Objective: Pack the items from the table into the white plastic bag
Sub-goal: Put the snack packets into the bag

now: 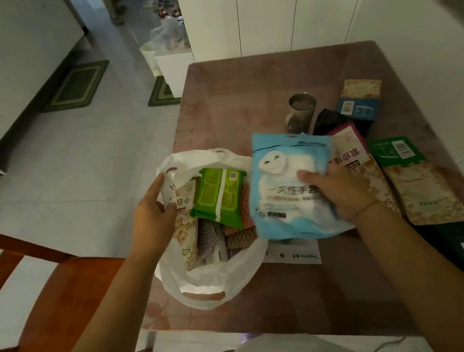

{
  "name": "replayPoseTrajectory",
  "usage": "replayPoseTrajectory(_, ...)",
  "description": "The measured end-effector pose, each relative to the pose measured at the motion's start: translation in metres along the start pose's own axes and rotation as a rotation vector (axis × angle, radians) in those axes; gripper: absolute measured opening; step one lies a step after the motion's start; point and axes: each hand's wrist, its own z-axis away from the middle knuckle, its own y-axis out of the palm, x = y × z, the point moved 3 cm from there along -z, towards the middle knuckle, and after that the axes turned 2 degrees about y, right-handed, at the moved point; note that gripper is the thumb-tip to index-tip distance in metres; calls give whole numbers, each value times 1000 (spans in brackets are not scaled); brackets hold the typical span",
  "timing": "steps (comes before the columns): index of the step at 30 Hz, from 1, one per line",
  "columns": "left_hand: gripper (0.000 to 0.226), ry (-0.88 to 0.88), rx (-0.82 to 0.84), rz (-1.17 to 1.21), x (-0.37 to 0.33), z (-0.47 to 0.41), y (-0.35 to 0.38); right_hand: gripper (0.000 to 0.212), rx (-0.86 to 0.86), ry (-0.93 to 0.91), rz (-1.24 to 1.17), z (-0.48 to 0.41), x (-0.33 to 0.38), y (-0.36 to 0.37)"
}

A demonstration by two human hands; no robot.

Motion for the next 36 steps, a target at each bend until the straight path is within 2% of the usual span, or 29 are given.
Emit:
replayPoseTrajectory(3,60,-18,16,18,1,0,0,24,263,157,76,5,-7,58)
replayPoseTrajectory(5,60,-22,24,35,1,0,1,34,315,195,218,3,-18,93)
replayPoseTrajectory(14,60,-7,7,87,2,4,-12,48,97,-143,634,-26,-27,207)
replayPoseTrajectory(16,60,-12,-1,87,4,4,-12,68,43,-221,700,-27,-31,214)
replayPoseTrajectory(19,61,-29,-5,95,7,3,-12,111,-48,-350,922,-22,-37,210)
replayPoseTrajectory(20,61,-32,-4,92,8,2,-11,115,-88,-426,958,-17,-38,206)
replayPoseTrajectory(22,61,-27,5,90,8,1,-9,105,-112,-616,1022,-7,-39,199)
replayPoseTrajectory(25,60,-13,21,91,8,-1,-6,67,129,-808,1291,3,-52,202)
replayPoseTrajectory(27,60,-9,36,104,7,-2,-2,52,275,-819,1511,6,-64,208)
replayPoseTrajectory(30,59,-10,43,107,2,-4,4,50,368,-791,1633,6,-73,218)
replayPoseTrajectory(33,59,-11,42,91,-1,-6,5,57,345,-776,1420,3,-64,207)
replayPoseTrajectory(34,59,-18,48,95,-1,-6,4,56,278,-754,1266,0,-57,193)
replayPoseTrajectory(36,60,-33,65,103,0,-6,3,50,29,-698,1005,-11,-40,144)
